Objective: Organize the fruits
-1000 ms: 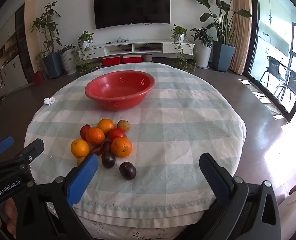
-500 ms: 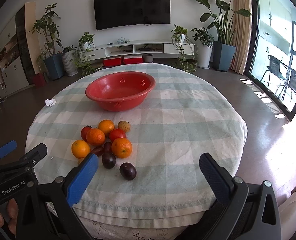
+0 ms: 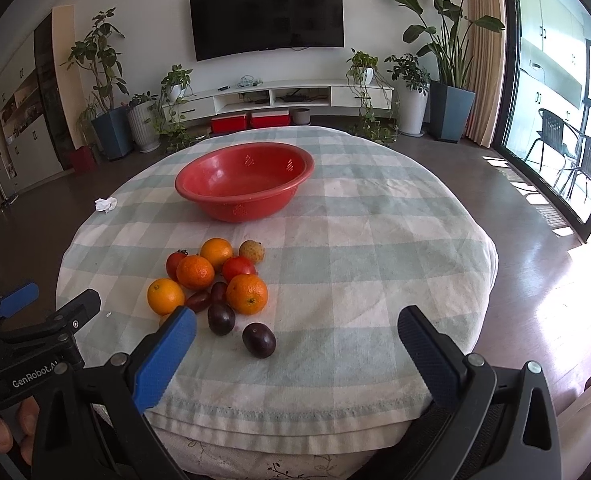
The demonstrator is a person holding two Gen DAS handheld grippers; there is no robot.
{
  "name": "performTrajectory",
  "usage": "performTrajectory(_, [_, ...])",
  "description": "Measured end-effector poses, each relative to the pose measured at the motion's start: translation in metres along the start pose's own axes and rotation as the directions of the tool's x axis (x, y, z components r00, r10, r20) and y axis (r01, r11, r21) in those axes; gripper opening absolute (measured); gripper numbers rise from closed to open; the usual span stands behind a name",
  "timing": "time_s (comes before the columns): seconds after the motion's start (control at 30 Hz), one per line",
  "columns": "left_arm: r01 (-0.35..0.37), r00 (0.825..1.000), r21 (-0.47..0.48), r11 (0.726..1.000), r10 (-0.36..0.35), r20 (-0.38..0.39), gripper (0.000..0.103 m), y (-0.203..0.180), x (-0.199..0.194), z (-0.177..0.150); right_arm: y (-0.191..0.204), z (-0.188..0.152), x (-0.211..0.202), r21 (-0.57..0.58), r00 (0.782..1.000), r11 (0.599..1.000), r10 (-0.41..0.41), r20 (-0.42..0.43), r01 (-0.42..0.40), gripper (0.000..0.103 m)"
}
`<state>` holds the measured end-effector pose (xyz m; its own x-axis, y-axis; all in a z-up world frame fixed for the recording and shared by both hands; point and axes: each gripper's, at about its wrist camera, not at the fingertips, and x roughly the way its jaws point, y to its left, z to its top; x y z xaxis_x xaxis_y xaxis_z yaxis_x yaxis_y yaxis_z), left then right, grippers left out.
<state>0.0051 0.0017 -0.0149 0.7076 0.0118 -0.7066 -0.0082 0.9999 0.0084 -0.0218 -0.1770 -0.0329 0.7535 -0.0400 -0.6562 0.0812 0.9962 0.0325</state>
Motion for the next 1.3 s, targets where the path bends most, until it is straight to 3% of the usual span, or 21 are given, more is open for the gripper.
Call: performTrajectory(1.3, [-0.003, 1.0, 0.006, 1.0, 0.003, -0.024, 0.103, -0.0017, 0.0084, -0.0037, 0.0005, 0.0005, -0.0028, 0.024, 1.0, 1.0, 0.008, 0.001, -0.008, 0.103])
